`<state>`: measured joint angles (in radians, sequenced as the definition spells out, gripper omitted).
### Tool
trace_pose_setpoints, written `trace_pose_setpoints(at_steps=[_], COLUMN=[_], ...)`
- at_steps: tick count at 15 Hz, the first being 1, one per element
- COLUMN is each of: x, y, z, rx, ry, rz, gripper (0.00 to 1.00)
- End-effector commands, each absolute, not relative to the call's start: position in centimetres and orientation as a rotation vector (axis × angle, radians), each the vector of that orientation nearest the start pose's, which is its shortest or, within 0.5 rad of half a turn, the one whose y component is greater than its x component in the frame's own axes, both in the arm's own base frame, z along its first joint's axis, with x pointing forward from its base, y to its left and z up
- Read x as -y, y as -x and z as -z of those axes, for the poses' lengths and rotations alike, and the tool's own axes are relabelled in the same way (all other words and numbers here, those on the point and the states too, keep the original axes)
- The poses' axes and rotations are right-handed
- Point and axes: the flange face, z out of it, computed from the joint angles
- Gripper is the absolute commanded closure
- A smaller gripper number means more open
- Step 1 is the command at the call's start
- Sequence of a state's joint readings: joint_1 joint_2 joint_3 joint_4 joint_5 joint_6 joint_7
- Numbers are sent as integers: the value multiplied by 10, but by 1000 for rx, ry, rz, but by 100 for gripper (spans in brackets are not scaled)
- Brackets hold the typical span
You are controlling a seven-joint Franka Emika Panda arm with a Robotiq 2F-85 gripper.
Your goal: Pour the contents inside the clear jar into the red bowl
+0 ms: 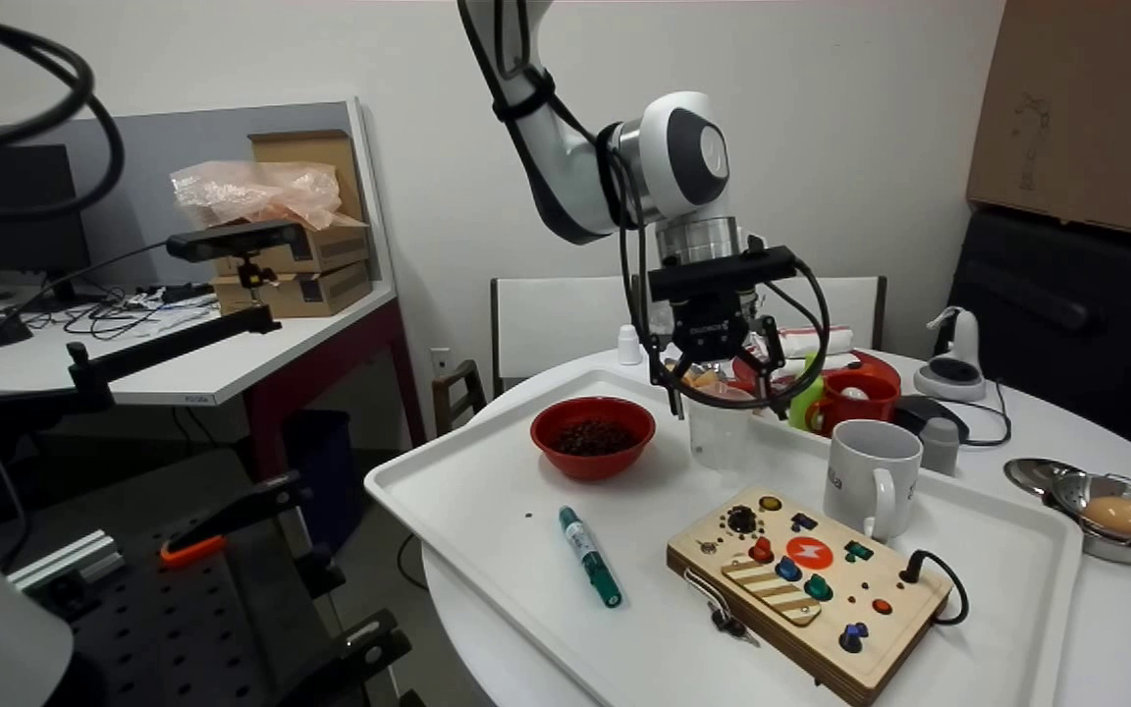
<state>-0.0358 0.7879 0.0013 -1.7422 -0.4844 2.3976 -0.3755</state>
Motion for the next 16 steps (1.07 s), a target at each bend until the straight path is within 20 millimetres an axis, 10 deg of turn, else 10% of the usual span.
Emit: trace_pose_setpoints(at_steps=[1,12,13,16], x=[20,-30,-24,-34], y=[-633,-595,-616,-604], z=[-136,-269,-245,-268], rx=[1210,1427,1400,1432], ry=[3138,3273,3222,3249], rz=[-402,-392,-392,-370], gripper=[0,0,0,0])
